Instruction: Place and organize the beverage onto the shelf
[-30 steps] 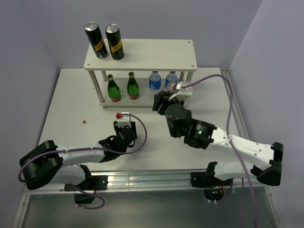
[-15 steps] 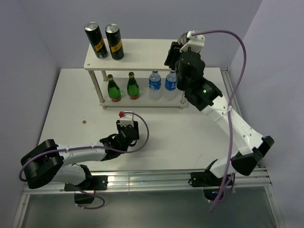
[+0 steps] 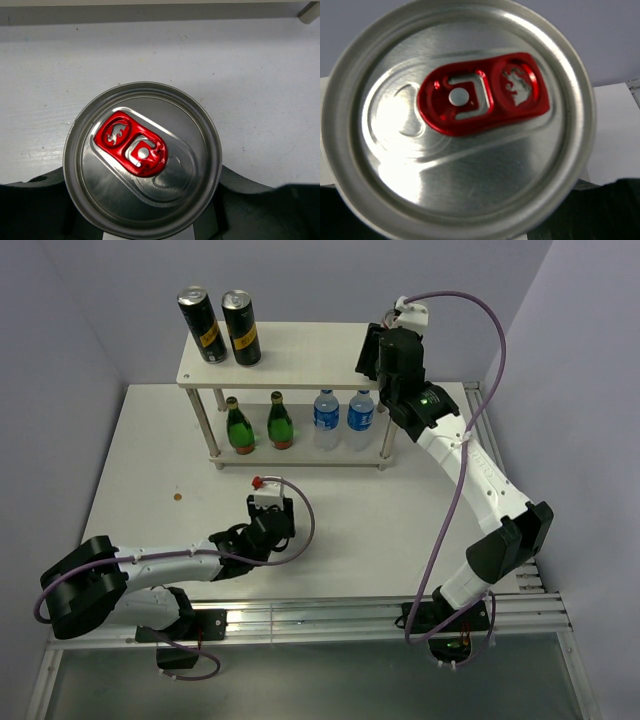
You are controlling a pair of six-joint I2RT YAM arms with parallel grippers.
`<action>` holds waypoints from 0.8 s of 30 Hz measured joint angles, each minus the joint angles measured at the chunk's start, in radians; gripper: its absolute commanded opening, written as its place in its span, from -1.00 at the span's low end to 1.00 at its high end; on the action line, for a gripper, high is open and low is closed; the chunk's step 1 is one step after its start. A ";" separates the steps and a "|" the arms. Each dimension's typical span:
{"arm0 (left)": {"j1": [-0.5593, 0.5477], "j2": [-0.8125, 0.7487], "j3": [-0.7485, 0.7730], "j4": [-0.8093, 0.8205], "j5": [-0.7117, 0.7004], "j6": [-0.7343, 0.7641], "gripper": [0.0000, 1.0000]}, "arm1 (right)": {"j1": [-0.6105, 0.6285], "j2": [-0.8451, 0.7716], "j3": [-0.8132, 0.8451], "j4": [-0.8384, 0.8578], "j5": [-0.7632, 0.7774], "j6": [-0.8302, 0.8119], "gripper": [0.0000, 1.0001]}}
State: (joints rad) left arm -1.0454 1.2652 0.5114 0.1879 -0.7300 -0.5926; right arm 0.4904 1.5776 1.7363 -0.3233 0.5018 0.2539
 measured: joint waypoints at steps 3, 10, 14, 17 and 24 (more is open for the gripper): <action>-0.006 0.000 0.000 -0.002 -0.001 -0.003 -0.99 | 0.000 0.004 0.001 -0.003 -0.016 0.011 -0.15; -0.025 0.001 0.014 -0.025 -0.007 -0.005 -0.99 | -0.004 0.030 0.015 0.010 -0.049 0.027 0.82; -0.030 0.001 0.016 -0.032 -0.015 -0.007 -0.99 | -0.005 0.035 0.015 0.010 -0.056 0.032 0.83; -0.032 0.001 0.016 -0.038 -0.024 -0.008 -0.99 | -0.005 0.035 0.015 0.016 -0.057 0.037 0.84; -0.038 -0.003 0.025 -0.062 -0.034 -0.012 -0.99 | -0.005 0.034 -0.002 0.022 -0.060 0.045 0.87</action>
State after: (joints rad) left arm -1.0832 1.2625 0.5362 0.1257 -0.7639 -0.6048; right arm 0.4858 1.6115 1.7348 -0.3012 0.4423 0.2985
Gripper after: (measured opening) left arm 0.586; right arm 0.925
